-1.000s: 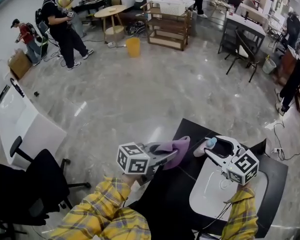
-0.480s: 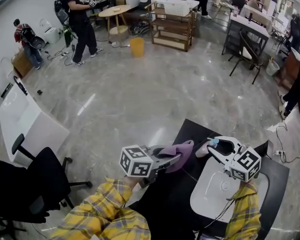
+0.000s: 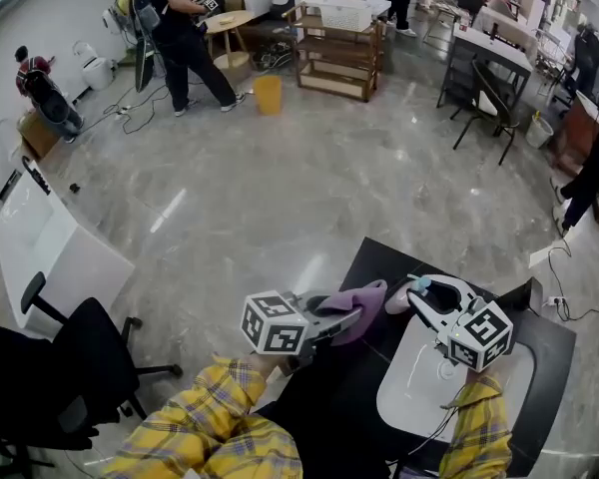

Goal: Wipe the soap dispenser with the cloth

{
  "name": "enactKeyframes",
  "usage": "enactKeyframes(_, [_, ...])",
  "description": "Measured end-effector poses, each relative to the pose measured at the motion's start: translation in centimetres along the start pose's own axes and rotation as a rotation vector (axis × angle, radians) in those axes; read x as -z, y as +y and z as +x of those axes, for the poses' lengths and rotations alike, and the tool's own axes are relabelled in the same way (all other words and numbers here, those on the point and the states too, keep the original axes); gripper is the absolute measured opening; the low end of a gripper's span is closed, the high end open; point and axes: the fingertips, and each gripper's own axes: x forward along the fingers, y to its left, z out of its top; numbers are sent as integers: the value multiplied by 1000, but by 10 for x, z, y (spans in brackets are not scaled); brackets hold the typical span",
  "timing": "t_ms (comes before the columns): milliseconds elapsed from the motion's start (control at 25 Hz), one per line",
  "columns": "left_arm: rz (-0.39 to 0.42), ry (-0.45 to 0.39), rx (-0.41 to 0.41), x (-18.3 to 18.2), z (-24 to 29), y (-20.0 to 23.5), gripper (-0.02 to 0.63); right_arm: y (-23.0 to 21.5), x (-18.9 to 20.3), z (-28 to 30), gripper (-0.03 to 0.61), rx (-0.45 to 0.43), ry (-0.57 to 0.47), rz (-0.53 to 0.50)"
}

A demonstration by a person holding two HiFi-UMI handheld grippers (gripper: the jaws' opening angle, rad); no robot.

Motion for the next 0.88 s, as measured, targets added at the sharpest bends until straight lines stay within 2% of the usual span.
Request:
enactKeyframes(480, [0, -15, 2, -3, 6, 1, 87, 0, 3, 0, 107, 205, -7, 79])
enactKeyframes(880, [-54, -96, -21, -21, 9, 4, 87, -8, 3, -5, 107, 385, -19, 166])
